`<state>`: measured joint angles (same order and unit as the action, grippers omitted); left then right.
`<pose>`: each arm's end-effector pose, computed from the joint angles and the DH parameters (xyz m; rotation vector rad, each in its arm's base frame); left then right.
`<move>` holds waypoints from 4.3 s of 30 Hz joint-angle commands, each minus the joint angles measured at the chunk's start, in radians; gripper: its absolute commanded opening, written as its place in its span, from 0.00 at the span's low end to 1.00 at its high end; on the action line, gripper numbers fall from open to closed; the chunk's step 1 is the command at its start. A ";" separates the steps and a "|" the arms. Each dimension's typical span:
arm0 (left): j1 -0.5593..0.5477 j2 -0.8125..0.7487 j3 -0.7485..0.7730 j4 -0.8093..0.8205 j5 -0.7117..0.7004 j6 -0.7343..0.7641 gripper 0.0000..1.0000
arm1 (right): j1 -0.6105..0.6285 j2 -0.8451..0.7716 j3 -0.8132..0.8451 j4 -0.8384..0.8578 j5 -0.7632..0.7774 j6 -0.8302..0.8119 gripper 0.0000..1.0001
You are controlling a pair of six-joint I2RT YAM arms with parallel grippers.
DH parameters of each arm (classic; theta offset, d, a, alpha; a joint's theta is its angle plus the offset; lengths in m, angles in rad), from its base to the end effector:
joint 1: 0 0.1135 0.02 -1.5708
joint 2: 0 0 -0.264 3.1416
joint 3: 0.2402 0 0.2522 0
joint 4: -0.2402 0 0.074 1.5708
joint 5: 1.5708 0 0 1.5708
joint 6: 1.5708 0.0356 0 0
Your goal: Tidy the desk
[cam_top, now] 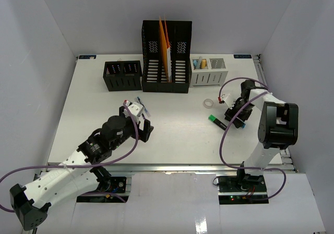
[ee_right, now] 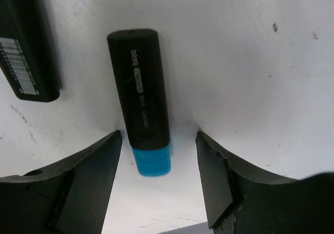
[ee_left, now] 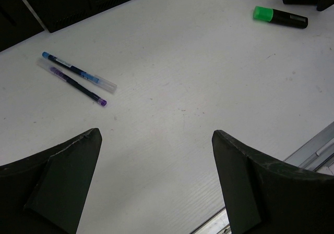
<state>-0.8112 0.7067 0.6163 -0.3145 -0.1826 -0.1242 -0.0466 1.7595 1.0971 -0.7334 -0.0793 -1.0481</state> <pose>0.1209 -0.1179 0.2796 0.5571 1.9143 -0.4290 0.3184 -0.0120 0.1617 -1.4256 2.5836 -0.0348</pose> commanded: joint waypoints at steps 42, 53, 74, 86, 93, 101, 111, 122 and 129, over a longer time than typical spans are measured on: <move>0.030 0.071 0.010 0.023 0.008 0.020 0.98 | 0.108 -0.105 0.182 1.229 -0.212 0.981 0.08; 0.032 0.100 0.007 0.025 0.007 0.019 0.98 | 0.110 0.073 0.198 1.533 -0.210 1.014 0.09; 0.030 0.045 -0.023 0.160 0.230 -0.088 0.98 | 0.108 0.115 0.160 1.517 -0.253 1.002 0.64; 0.030 0.222 -0.150 0.469 0.286 -0.708 0.98 | 0.117 -0.163 0.226 0.248 -0.590 0.395 0.87; 0.028 0.468 0.008 0.358 0.201 -1.035 0.96 | 0.117 -0.320 -0.051 0.068 -0.336 0.314 0.95; 0.011 0.695 0.206 0.183 0.151 -1.243 0.88 | 0.132 -0.319 -0.141 0.157 -0.256 0.366 0.96; 0.006 0.834 0.335 0.096 0.100 -1.253 0.82 | 0.202 -0.231 -0.149 0.245 -0.233 0.399 0.94; 0.012 0.705 0.295 0.057 -0.075 -1.010 0.80 | 0.246 -0.094 -0.102 0.283 -0.176 0.405 0.72; 0.030 0.400 0.149 0.282 0.047 -0.397 0.86 | 0.246 -0.080 -0.105 0.277 -0.196 0.397 0.34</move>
<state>-0.7913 1.2959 0.8355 -0.1811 -0.1947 -0.9416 0.1967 1.6728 0.9725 -0.4460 -0.2548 -0.6443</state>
